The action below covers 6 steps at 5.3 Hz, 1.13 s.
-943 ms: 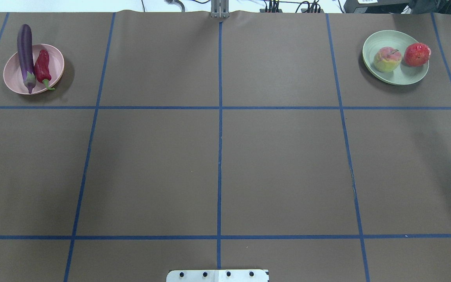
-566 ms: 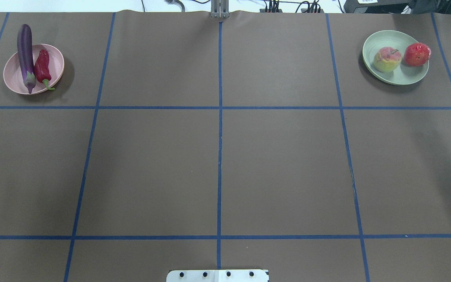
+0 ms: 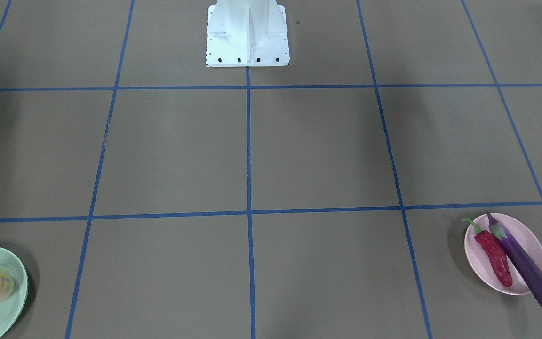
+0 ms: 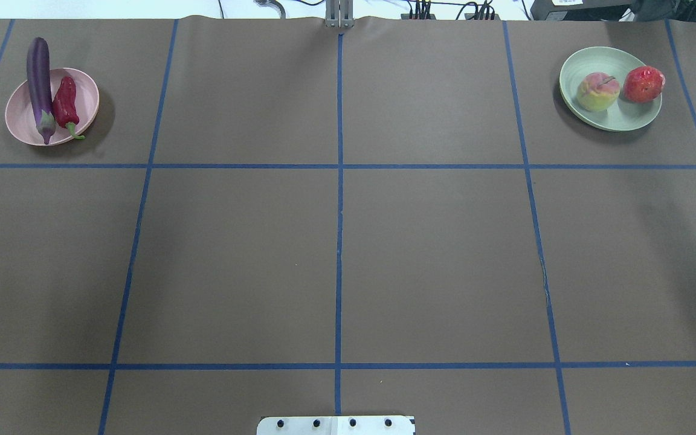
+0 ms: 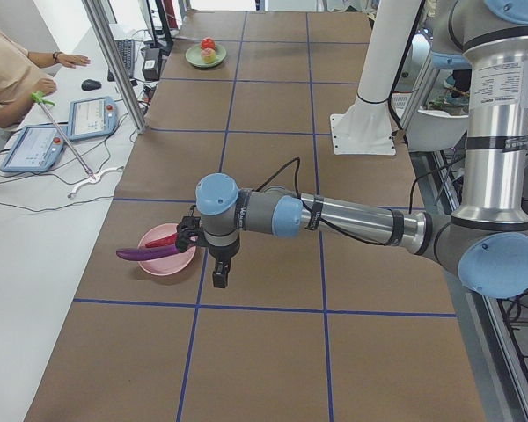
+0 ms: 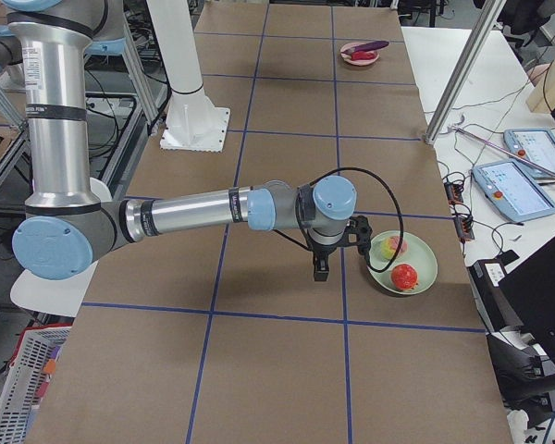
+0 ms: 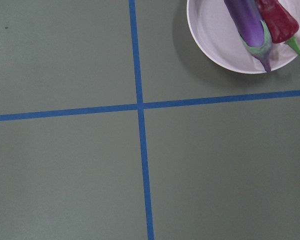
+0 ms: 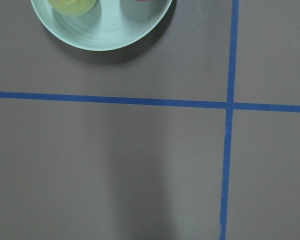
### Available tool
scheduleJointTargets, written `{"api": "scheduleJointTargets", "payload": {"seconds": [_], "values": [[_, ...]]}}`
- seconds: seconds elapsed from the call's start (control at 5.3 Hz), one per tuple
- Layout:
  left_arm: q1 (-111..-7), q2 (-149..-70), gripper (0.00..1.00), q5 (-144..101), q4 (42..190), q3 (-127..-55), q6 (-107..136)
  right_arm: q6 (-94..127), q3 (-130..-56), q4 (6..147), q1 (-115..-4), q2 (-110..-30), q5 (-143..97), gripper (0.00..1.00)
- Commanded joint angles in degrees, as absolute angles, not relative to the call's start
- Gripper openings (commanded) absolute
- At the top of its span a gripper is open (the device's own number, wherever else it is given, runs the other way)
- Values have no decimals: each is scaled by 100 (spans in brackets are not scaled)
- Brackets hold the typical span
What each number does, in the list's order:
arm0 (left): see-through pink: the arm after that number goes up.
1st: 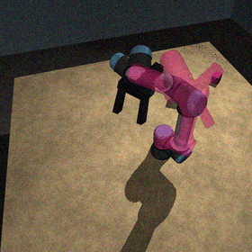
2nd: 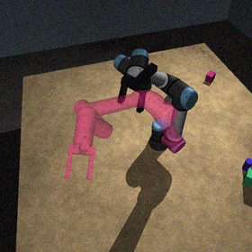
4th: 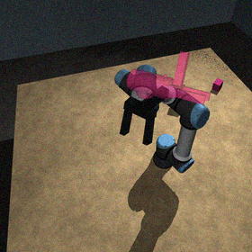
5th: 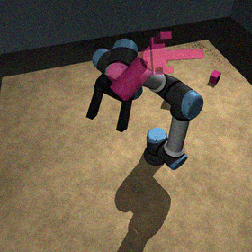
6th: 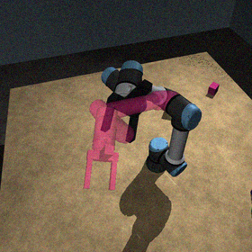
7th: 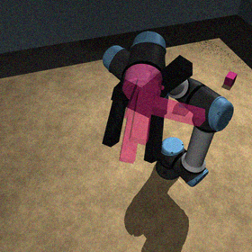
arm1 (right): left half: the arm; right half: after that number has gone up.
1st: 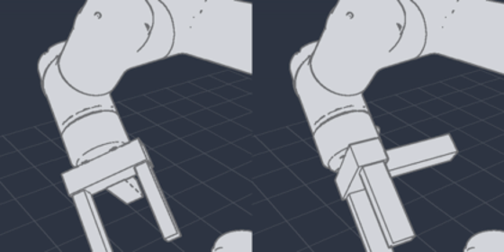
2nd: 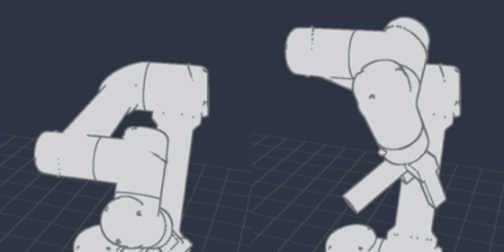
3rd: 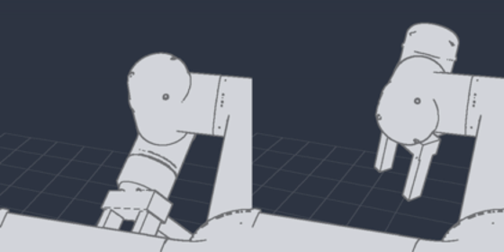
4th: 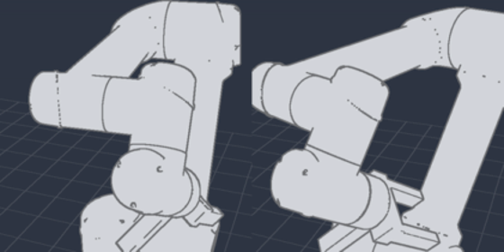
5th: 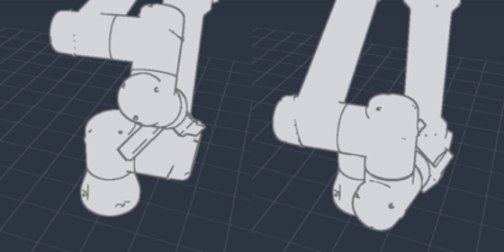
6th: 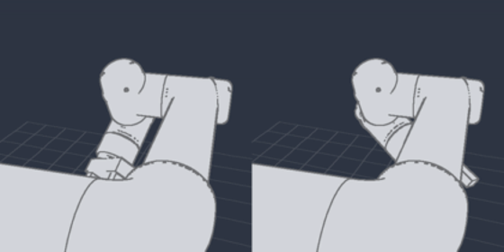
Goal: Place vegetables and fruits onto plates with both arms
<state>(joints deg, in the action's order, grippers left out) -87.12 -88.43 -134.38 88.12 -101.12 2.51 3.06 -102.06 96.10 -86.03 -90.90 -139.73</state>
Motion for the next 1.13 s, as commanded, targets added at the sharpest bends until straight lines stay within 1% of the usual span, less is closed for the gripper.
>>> {"api": "scheduleJointTargets", "payload": {"seconds": [0.0,0.94], "values": [[-8719,-8868,100,-13482,8815,-10177,255,186,-10292,9606,-8526,-9141,-13397,100],[-8710,-8859,100,-13685,8824,-10116,237,176,-10257,9615,-8464,-9176,-13394,100]]}}
